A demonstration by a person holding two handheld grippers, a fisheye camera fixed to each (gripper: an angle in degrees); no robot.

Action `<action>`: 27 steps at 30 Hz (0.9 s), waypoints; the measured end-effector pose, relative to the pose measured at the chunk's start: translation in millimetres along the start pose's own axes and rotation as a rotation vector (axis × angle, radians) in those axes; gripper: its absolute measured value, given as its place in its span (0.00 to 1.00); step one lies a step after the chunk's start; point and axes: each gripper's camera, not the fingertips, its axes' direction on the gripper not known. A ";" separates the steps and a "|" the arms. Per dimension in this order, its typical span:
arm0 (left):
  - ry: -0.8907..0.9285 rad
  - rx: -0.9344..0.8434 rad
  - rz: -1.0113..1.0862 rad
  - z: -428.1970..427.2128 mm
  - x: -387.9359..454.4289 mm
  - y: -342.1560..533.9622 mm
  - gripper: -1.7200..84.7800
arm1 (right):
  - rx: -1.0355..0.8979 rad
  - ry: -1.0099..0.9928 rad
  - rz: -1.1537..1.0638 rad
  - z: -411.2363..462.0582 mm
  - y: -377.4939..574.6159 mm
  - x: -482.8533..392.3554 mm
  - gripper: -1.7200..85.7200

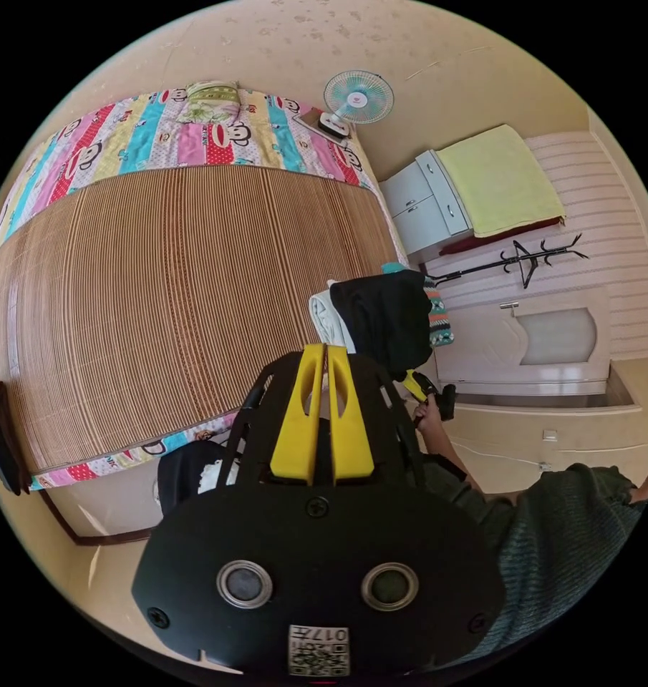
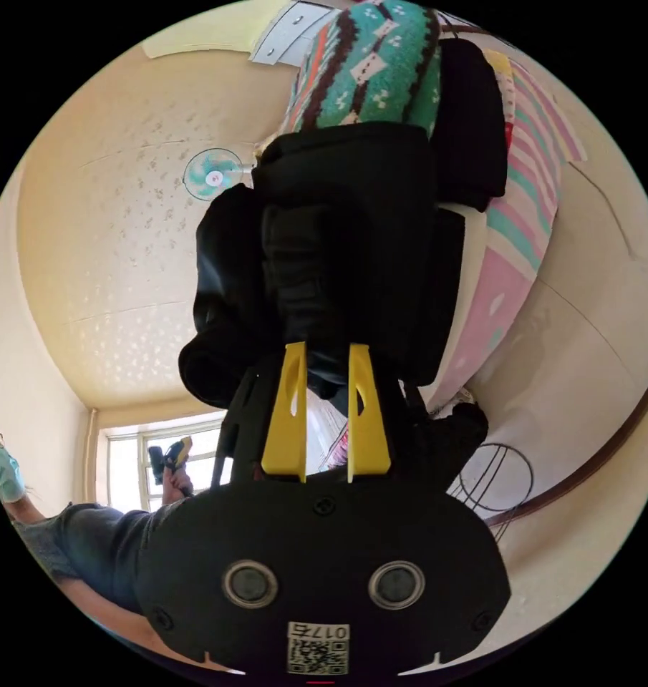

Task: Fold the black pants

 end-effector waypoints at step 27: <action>-0.012 -0.017 0.152 81.2 52.4 36.3 0.02 | -0.063 -0.515 -0.526 -26.5 76.5 -50.0 0.04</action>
